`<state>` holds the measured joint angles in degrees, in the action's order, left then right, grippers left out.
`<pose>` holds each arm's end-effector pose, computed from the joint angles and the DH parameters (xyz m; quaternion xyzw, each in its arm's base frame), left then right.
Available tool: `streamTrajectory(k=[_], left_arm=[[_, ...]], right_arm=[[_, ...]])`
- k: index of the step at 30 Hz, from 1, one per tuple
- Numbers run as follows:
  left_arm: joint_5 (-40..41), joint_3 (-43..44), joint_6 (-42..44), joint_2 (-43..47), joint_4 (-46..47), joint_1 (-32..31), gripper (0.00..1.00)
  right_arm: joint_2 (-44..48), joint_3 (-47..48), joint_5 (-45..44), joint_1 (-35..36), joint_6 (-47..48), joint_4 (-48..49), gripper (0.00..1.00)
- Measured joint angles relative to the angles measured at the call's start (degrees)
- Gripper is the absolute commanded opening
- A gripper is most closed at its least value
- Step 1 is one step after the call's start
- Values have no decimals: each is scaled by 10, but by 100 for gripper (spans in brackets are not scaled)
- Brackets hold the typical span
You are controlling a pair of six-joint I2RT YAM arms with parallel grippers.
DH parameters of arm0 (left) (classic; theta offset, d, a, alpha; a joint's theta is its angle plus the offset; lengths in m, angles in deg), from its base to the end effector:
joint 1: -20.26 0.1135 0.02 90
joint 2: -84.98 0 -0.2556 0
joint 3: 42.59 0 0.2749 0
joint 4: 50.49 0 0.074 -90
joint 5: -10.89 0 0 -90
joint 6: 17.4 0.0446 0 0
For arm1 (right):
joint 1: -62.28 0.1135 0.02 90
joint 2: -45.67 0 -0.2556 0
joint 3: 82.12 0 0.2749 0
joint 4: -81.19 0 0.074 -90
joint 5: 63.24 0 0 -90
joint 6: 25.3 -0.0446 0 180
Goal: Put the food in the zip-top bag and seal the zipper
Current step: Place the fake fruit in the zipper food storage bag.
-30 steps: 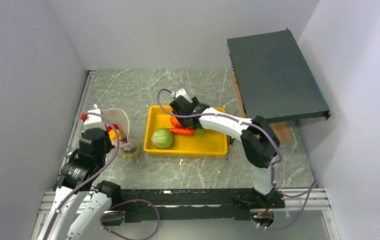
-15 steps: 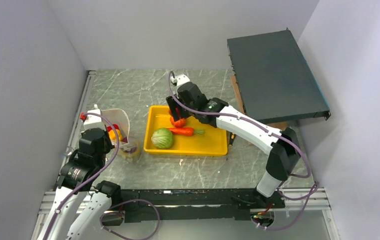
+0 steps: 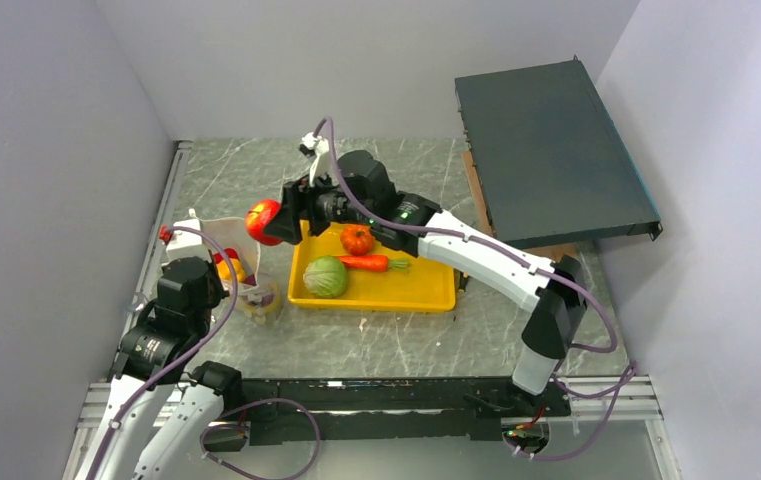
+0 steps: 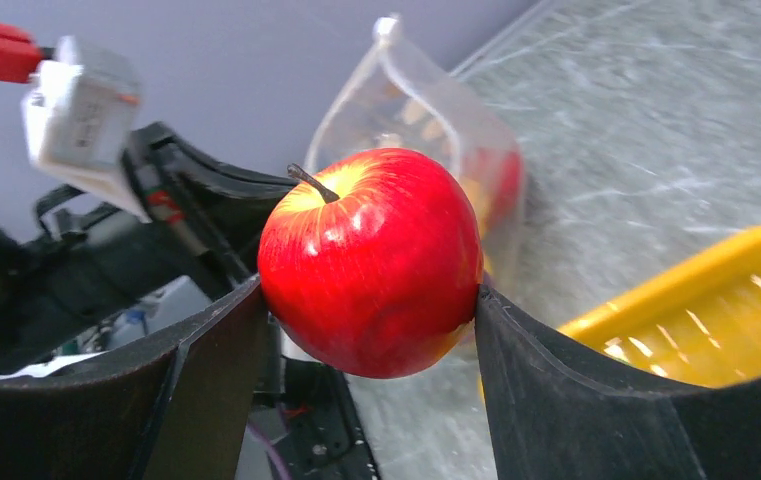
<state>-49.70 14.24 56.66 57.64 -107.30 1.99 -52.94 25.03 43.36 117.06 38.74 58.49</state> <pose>0.1327 -0.0207 0.3144 -0.1152 0.8286 0.0592 0.5446 0.2453 0.3695 0.3785 -0.2802 0.7340 0.4807 0.3896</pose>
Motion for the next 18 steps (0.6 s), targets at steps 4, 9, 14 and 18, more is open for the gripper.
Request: streamTrajectory(k=[4, 9, 14, 18], left_arm=[[0, 0, 0, 2, 0, 0, 0], [0, 0, 0, 3, 0, 0, 0], [7, 0, -3, 14, -7, -1, 0], [7, 0, -3, 21, -6, -1, 0]], right_arm=[[-16, 24, 16, 30, -11, 13, 5], [-73, 112, 3, 70, -6, -1, 5], [-118, 162, -53, 92, 15, -42, 8], [-132, 163, -94, 99, 31, -80, 10]])
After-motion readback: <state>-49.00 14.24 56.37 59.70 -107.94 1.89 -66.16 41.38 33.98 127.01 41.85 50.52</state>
